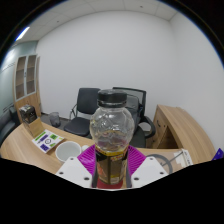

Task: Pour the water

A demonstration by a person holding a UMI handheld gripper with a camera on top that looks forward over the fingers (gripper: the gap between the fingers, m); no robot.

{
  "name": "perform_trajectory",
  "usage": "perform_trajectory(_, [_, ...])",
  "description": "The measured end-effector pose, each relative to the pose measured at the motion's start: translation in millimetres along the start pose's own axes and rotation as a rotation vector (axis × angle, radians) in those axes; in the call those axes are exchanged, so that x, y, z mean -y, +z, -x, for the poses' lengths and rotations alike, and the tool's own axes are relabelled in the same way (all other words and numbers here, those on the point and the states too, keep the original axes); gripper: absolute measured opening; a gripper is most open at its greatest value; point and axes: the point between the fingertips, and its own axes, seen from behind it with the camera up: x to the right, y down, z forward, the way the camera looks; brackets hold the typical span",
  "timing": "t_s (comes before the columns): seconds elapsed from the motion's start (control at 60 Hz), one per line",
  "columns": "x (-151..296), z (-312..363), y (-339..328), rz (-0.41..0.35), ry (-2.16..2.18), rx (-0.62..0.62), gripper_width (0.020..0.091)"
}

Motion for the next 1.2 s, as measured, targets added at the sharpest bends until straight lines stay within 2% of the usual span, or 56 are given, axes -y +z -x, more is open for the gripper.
perform_trajectory(0.167, [-47,4,14,0.014,0.047,0.032,0.0396])
perform_trajectory(0.183, [-43,4,15,-0.020,0.045,0.032,0.0389])
perform_trajectory(0.233, [-42,6,14,-0.049,0.035,0.031,0.0391])
perform_trajectory(0.283, [-44,4,12,-0.054,0.053,0.026,0.0393])
perform_trajectory(0.333, [-43,3,12,-0.059,0.073,0.027,0.0425])
perform_trajectory(0.467, [-47,3,10,-0.024,0.081,0.027,0.0565])
perform_trajectory(0.483, [-49,3,8,-0.009,0.085,0.023,0.0620])
perform_trajectory(0.533, [-56,1,3,0.034,0.099,0.010,0.0849])
perform_trajectory(0.55, [-57,0,0,0.043,0.100,0.006,0.0870])
perform_trajectory(0.583, [-58,-2,-5,0.059,0.101,-0.008,0.0827])
perform_trajectory(0.65, [-59,-7,-25,0.092,0.094,-0.042,0.0863])
perform_trajectory(0.767, [-57,-3,-80,0.148,0.079,-0.115,0.0855])
perform_trajectory(0.983, [-42,53,-212,0.203,0.067,-0.180,0.0858])
perform_trajectory(1.2, [-50,119,-313,0.247,0.110,-0.217,0.0858])
